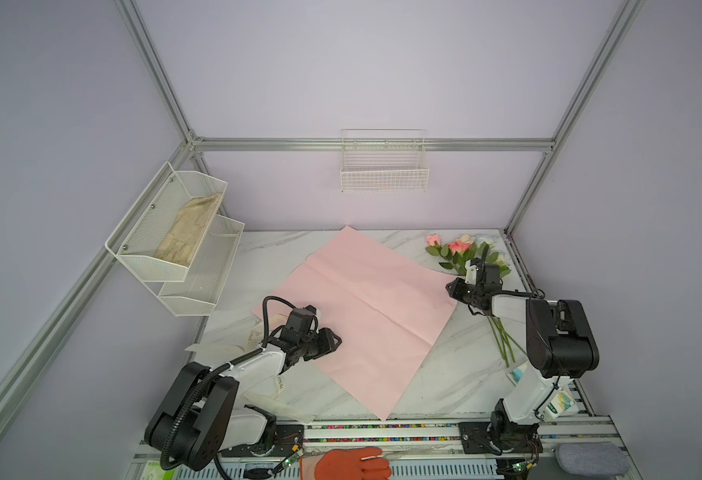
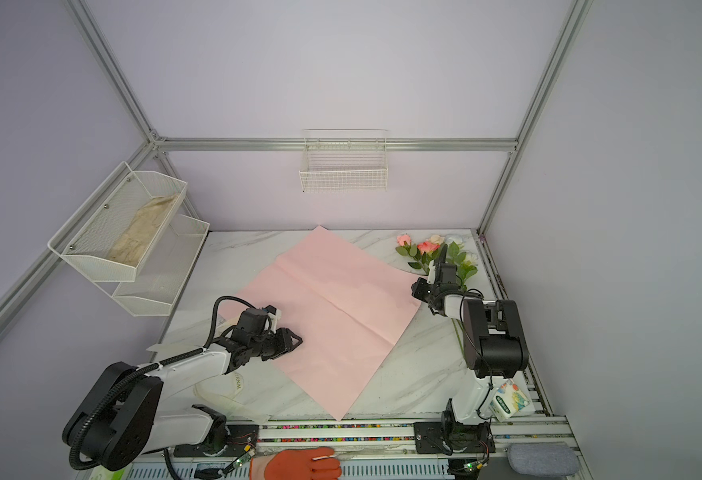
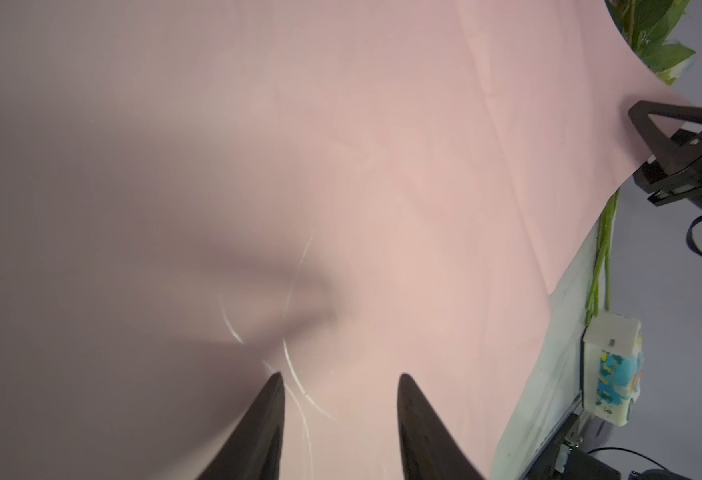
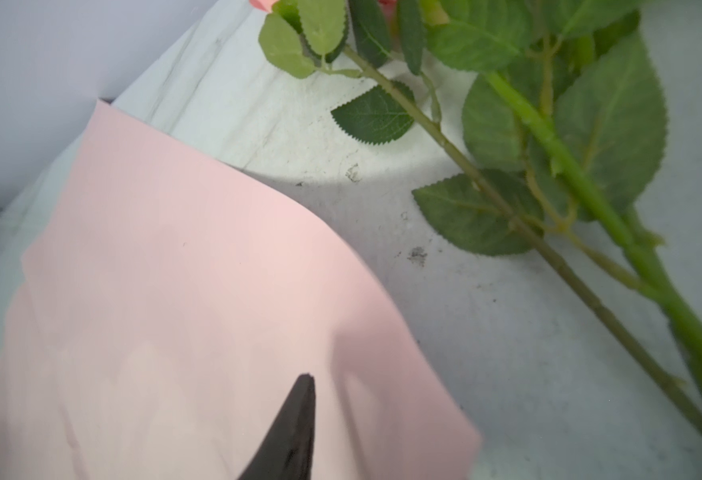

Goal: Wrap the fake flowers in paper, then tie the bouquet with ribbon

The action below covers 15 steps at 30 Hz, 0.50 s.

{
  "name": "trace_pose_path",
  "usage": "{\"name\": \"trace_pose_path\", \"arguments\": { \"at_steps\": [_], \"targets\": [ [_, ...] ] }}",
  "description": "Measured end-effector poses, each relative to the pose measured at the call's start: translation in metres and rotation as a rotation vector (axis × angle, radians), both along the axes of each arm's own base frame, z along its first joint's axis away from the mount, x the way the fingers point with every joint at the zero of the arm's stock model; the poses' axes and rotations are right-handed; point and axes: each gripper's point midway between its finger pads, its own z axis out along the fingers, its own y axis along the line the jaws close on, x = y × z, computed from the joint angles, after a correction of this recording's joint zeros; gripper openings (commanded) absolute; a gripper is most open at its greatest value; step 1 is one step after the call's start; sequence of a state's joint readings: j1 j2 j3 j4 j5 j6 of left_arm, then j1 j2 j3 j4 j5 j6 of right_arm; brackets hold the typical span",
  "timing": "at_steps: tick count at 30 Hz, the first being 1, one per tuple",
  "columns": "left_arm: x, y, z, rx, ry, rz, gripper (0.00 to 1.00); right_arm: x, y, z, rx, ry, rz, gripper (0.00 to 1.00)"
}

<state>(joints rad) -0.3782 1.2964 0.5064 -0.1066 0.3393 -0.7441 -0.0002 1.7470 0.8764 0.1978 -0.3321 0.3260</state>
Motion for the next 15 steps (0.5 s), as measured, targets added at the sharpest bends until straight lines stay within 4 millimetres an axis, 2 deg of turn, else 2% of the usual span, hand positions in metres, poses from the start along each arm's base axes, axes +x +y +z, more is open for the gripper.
{"name": "trace_pose_path", "arguments": {
  "at_steps": [2,5,8,11,15],
  "targets": [
    [0.008,-0.002,0.011,0.008,-0.031,-0.014,0.48,-0.003,-0.006,0.013,-0.027,-0.01,-0.025,0.53],
    [0.018,-0.004,0.028,0.015,-0.083,-0.029,0.48,-0.005,-0.014,0.043,-0.058,-0.067,-0.062,0.55],
    [0.023,-0.005,0.037,0.022,-0.12,-0.039,0.48,-0.006,-0.008,0.07,-0.053,-0.13,-0.048,0.54],
    [0.025,-0.005,0.039,0.032,-0.133,-0.044,0.51,-0.011,0.022,0.068,-0.034,-0.127,0.044,0.46],
    [0.028,-0.003,0.043,0.052,-0.154,-0.048,0.53,-0.026,0.079,0.037,0.007,-0.049,0.209,0.41]
  ]
}}
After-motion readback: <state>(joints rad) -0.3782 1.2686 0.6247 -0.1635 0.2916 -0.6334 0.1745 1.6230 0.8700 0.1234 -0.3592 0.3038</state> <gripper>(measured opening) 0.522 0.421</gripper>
